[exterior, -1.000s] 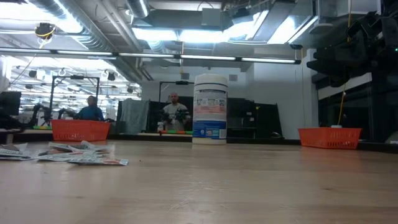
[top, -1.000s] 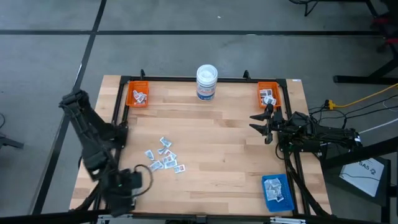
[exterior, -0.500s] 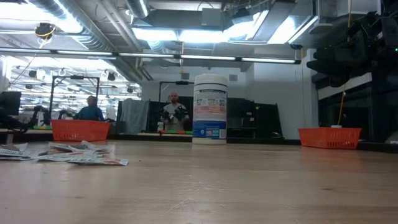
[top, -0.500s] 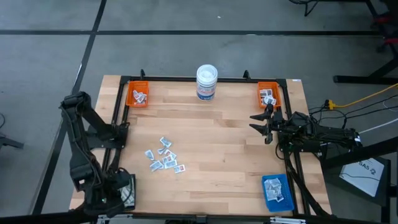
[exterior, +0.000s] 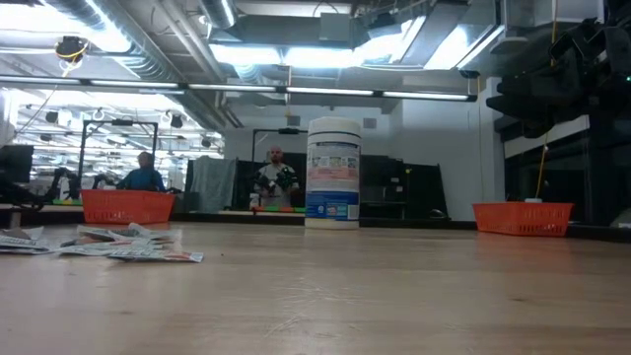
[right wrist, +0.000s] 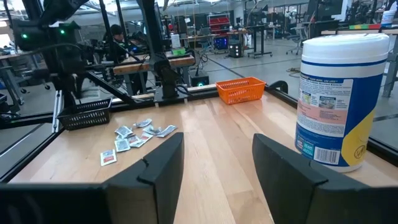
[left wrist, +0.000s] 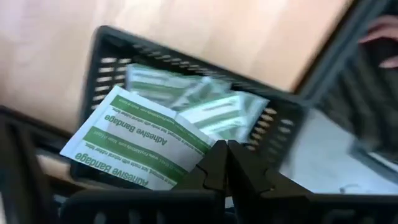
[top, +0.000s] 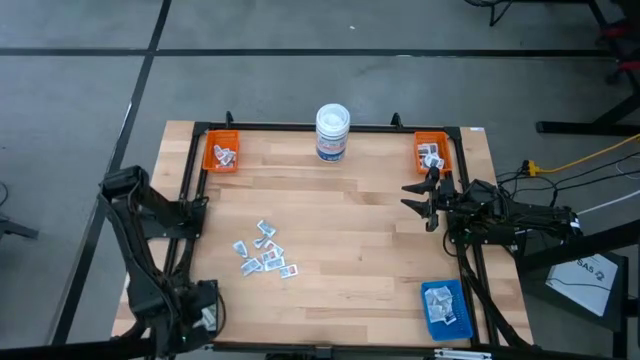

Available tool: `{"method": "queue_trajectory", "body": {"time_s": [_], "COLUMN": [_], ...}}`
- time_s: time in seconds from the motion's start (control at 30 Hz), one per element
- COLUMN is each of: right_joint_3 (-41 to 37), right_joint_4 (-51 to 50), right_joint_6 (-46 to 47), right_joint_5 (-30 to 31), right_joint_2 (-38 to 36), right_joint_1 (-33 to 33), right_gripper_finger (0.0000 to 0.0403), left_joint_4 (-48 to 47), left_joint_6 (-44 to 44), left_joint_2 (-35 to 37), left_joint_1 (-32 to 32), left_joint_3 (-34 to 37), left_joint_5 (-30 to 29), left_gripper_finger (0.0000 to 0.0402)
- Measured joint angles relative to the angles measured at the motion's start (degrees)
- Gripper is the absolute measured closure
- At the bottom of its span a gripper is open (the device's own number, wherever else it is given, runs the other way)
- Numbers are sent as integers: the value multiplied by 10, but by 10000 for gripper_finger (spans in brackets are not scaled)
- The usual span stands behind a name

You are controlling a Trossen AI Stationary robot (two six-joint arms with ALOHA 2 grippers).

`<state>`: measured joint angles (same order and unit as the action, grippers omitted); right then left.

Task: Pick & Place First Aid Supplies
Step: Put the green bandage pack into the black bin, then put the orange ointment pack into the left orange bin

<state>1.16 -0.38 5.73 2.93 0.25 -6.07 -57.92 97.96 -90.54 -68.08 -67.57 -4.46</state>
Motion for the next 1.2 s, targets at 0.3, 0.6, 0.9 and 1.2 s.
{"method": "queue_trajectory", "body": {"time_s": [0.3,0.6,0.9,1.2], "right_joint_3": [0,0,0,0], "right_joint_4": [0,0,0,0], "right_joint_6": [0,0,0,0], "right_joint_5": [0,0,0,0], "right_joint_2": [0,0,0,0], "right_joint_1": [0,0,0,0], "right_gripper_finger": [212,212,212,212], "left_joint_4": [-35,-36,-36,-36], "left_joint_6": [25,9,-170,-381], "left_joint_2": [-11,-11,-11,-11], "left_joint_1": [28,49,131,247], "left_joint_3": [0,0,0,0], "left_joint_5": [71,70,-12,-90], "left_gripper_finger": [346,256,248,247]}}
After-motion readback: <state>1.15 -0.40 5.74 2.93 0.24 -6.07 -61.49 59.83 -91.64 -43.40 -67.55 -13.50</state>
